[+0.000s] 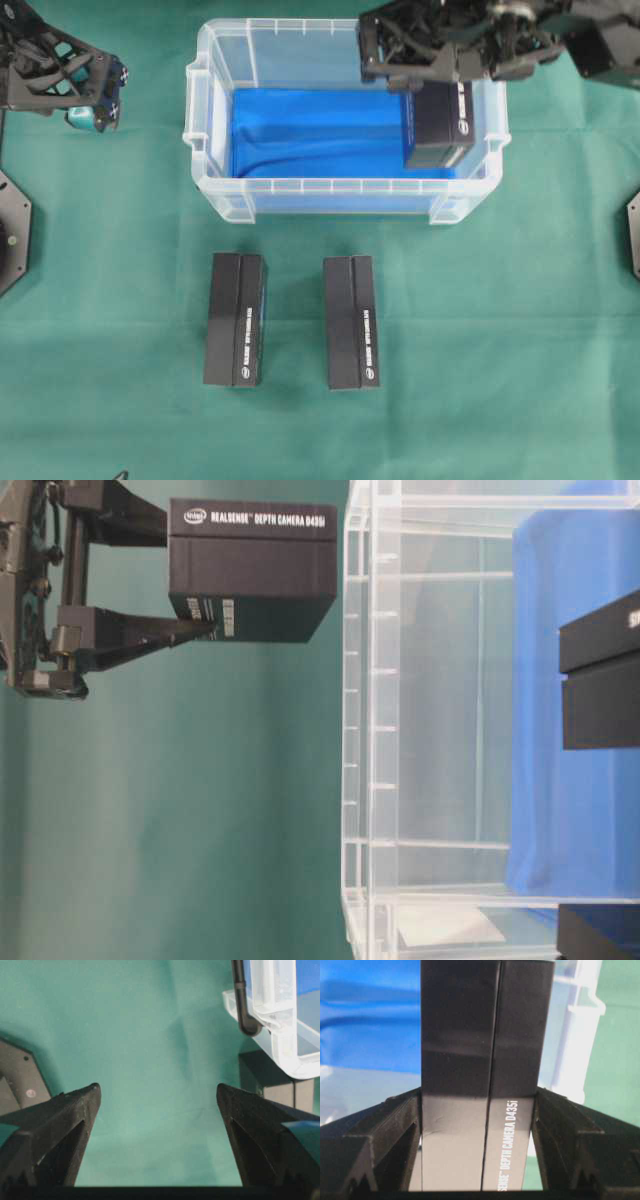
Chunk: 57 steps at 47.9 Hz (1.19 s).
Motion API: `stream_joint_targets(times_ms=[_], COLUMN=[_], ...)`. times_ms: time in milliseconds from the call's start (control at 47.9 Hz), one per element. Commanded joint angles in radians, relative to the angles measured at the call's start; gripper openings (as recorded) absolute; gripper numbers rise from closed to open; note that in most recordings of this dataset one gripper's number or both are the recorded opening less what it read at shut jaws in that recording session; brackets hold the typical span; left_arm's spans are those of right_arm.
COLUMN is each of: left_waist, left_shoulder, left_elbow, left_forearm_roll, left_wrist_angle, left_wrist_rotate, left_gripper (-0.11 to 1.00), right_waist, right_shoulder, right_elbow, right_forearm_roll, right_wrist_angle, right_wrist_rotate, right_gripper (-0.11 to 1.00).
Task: Take out the box from the case.
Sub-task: 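Lift the right box up out of the bin with the right gripper, then carry the box to the table right of the middle box and lower it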
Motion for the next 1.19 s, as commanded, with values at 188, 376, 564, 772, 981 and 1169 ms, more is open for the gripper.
stream_joint_targets(times_ms=[188,376,564,772,981,1169], left_waist=[-0.002,-0.003,-0.003,-0.003,-0.003,-0.003], left_shoulder=[-0.012,-0.012,-0.012,-0.012,-0.012,-0.012], left_elbow=[-0.014,-0.014,-0.012,-0.012,-0.012,-0.012], left_forearm_roll=[0.0,-0.002,-0.002,-0.002,-0.002,-0.002], left_wrist_angle=[-0.003,0.003,0.006,0.006,0.006,0.006], left_wrist_rotate=[0.003,0.002,0.003,0.005,0.006,0.005], left_gripper=[1.0,1.0,1.0,1.0,1.0,1.0], right_waist=[0.098,0.175,0.261,0.353,0.434,0.502], right_shoulder=[-0.037,-0.034,-0.029,-0.026,-0.023,-0.023], right_elbow=[-0.028,-0.028,-0.028,-0.028,-0.029,-0.029], right_forearm_roll=[-0.006,-0.006,-0.006,-0.008,-0.006,-0.006], right_wrist_angle=[0.009,0.025,0.025,0.025,0.026,0.037], right_wrist_rotate=[0.071,0.132,0.215,0.304,0.382,0.453], right_gripper=[0.65,0.65,0.65,0.65,0.65,0.65])
